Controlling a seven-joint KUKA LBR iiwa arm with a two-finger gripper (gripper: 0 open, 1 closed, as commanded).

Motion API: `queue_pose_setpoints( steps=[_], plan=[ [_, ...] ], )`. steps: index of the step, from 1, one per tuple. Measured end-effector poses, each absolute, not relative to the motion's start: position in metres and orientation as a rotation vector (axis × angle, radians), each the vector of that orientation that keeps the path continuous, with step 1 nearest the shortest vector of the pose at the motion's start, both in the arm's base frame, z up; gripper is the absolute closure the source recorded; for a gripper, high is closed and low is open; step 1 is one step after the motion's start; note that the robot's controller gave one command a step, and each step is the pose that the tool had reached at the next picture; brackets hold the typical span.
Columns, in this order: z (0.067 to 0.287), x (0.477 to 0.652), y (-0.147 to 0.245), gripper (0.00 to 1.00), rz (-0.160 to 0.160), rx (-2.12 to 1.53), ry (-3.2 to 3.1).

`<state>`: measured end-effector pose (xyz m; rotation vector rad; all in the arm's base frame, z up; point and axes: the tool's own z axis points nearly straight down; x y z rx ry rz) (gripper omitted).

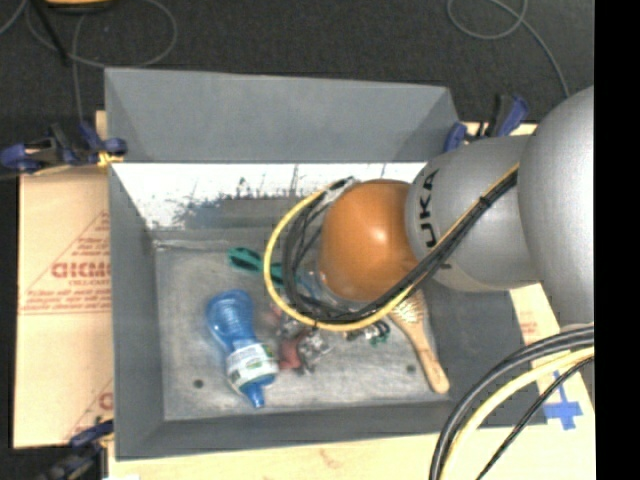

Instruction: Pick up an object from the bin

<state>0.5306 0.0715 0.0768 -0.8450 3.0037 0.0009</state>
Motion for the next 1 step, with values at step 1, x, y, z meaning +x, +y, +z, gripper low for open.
queue_pose_setpoints(
  steps=[1],
  plan=[
    [0.0768, 0.5306, 0.0715, 1.0, 0.001, -0.843, 3.004]
  ],
)
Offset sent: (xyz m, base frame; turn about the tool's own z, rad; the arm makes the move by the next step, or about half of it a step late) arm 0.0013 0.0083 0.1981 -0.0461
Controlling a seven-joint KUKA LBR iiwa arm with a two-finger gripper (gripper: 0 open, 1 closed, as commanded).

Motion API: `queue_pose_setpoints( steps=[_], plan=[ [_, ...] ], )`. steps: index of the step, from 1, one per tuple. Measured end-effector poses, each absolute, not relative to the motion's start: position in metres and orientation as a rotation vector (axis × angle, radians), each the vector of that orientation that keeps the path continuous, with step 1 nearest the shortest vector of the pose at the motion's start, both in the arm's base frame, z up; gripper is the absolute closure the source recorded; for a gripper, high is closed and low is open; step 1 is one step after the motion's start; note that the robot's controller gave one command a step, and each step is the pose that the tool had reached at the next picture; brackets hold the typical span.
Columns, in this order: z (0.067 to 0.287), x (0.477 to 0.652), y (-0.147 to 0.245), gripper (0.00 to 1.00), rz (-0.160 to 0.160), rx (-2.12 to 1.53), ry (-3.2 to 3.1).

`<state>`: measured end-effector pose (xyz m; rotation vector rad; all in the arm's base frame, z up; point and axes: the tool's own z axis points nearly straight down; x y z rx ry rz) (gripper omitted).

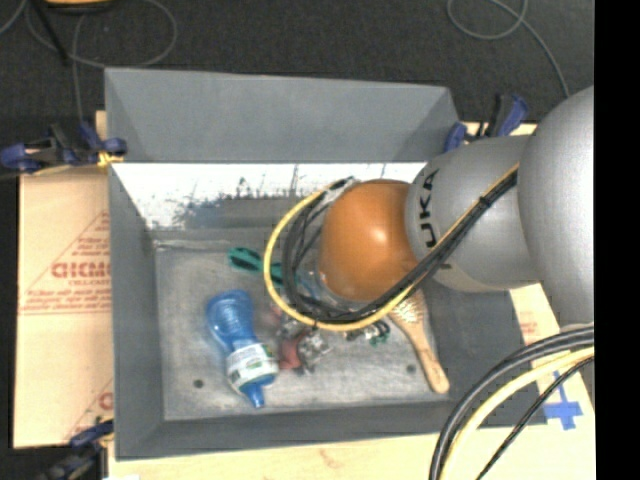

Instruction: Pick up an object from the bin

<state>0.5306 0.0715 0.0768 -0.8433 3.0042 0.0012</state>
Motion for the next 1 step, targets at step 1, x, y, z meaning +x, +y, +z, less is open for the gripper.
queue_pose_setpoints(
  steps=[1],
  plan=[
    [0.2748, 0.5328, 0.0793, 1.0, -0.001, -0.914, 3.001]
  ],
)
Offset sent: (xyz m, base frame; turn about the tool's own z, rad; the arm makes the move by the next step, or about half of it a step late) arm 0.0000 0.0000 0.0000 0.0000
